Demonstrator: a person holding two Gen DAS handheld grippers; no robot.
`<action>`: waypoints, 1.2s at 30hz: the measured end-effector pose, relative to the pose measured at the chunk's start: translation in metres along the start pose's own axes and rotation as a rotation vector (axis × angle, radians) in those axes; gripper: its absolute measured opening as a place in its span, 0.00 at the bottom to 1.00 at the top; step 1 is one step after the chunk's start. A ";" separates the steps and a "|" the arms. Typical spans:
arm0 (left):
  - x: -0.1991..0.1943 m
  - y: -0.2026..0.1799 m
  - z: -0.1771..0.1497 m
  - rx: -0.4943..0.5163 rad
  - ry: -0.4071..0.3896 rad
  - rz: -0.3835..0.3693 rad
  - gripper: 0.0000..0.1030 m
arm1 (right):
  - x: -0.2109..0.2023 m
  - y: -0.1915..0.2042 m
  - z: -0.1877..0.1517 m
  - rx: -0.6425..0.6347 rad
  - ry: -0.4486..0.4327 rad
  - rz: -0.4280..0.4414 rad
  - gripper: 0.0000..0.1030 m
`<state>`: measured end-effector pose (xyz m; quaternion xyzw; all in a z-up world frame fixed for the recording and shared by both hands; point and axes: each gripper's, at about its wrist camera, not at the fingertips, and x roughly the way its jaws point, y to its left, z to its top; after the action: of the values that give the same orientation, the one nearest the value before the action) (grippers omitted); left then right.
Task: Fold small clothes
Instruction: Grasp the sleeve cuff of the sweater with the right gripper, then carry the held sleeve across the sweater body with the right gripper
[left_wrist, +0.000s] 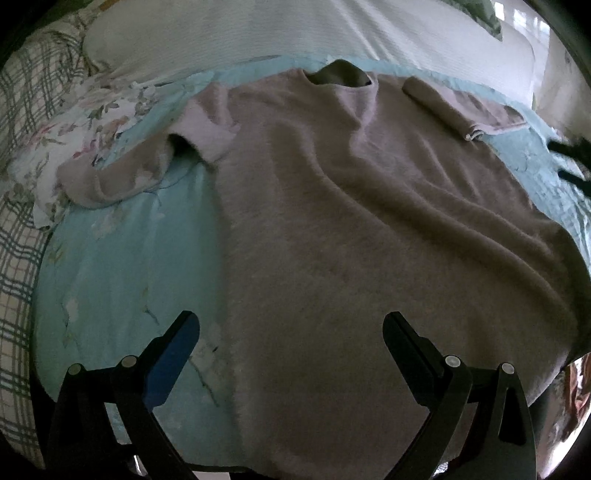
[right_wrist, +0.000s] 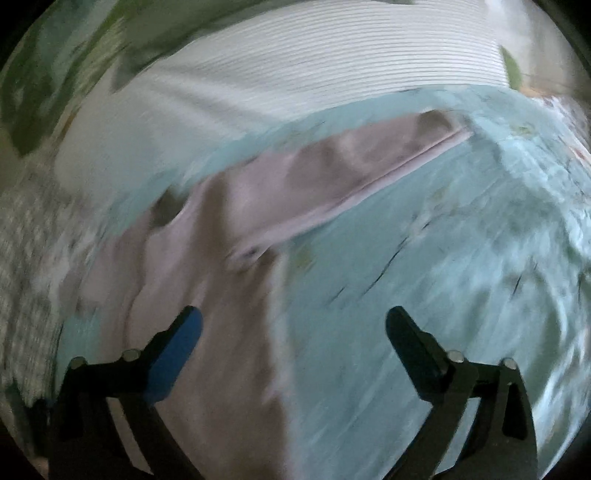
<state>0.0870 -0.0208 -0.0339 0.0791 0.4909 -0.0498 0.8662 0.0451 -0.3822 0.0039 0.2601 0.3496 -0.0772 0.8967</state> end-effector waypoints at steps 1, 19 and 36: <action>0.003 -0.003 0.001 0.002 0.015 -0.007 0.97 | 0.008 -0.012 0.011 0.029 -0.010 -0.019 0.86; 0.061 -0.001 0.031 -0.019 0.106 -0.002 0.97 | 0.101 -0.166 0.190 0.346 -0.186 -0.095 0.07; 0.040 0.027 0.048 -0.111 -0.037 -0.030 0.97 | 0.075 0.074 0.129 0.037 0.074 0.569 0.07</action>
<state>0.1523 -0.0038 -0.0412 0.0227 0.4781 -0.0371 0.8773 0.2004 -0.3829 0.0641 0.3669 0.2935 0.1806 0.8641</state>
